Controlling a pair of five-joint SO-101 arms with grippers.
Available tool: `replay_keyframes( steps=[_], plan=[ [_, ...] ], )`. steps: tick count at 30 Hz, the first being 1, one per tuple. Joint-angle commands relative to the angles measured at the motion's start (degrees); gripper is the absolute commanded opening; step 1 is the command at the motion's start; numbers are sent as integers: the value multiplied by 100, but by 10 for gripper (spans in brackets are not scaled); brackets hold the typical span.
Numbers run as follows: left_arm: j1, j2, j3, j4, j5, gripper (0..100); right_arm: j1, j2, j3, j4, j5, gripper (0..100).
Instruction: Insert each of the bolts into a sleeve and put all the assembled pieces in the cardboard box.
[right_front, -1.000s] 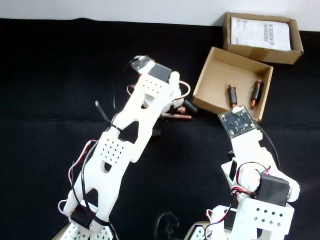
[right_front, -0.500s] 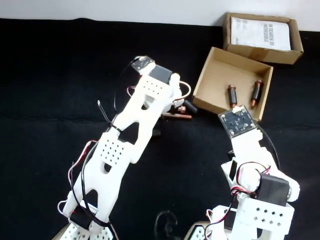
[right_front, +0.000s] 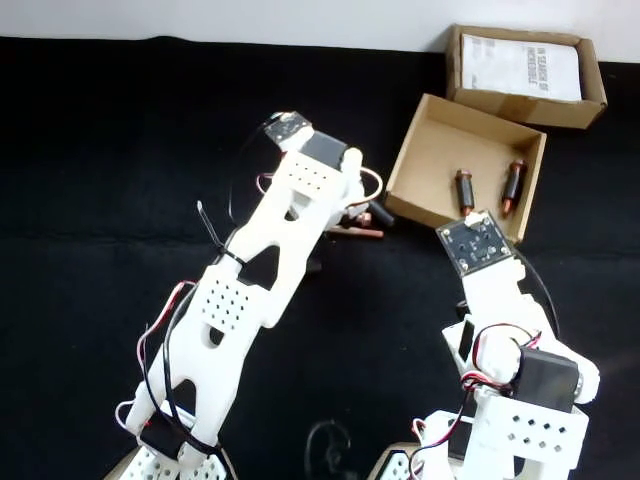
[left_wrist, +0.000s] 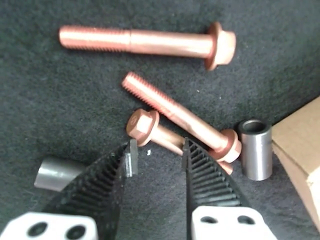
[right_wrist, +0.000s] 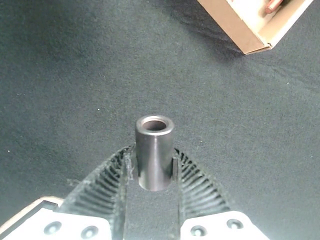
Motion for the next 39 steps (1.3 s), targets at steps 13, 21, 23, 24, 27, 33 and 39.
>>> replay_keyframes(
  steps=[13, 21, 23, 24, 27, 33, 39],
  plan=[
    [470, 119, 303, 123, -1292, 149, 22, 48, -66, -66, -44, 6],
    [444, 119, -330, -70, -519, 147, 22, 48, -66, -84, -44, 6],
    [479, 119, -523, -70, -141, 147, 22, 48, -66, -84, -44, 6],
    [488, 119, -585, -62, 88, 147, 22, 48, -66, -84, -44, 6],
    [374, 127, -611, -79, 1116, 146, 22, 48, -127, -75, -44, 6],
    [57, 400, -646, -202, 2189, 88, 22, 57, -409, -48, -44, 6],
    [-101, 681, -646, -290, 2180, 19, 22, 57, -409, -40, -44, 6]
  ],
)
